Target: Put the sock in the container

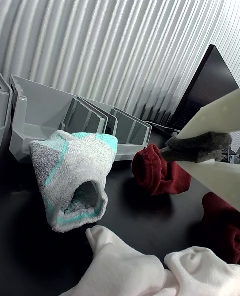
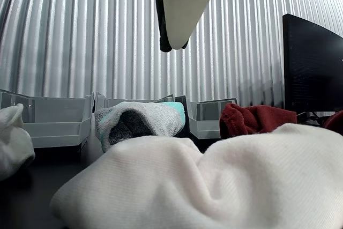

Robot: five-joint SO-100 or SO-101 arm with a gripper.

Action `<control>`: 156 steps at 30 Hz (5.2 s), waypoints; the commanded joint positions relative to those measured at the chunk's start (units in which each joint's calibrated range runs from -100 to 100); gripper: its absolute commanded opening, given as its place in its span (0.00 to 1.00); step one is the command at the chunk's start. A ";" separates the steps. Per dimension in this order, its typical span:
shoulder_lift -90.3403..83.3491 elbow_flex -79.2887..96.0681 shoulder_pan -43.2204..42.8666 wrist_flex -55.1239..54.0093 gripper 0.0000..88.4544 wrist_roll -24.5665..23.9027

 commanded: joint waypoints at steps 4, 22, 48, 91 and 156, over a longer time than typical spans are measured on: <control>0.25 0.27 -1.87 -1.06 0.02 -0.10; 0.25 0.27 -1.48 -1.06 0.02 -0.10; 0.00 0.27 -1.87 -1.06 0.02 -0.27; 0.33 -33.18 -15.41 26.86 0.02 0.18; 106.31 -104.96 45.98 33.44 0.02 5.73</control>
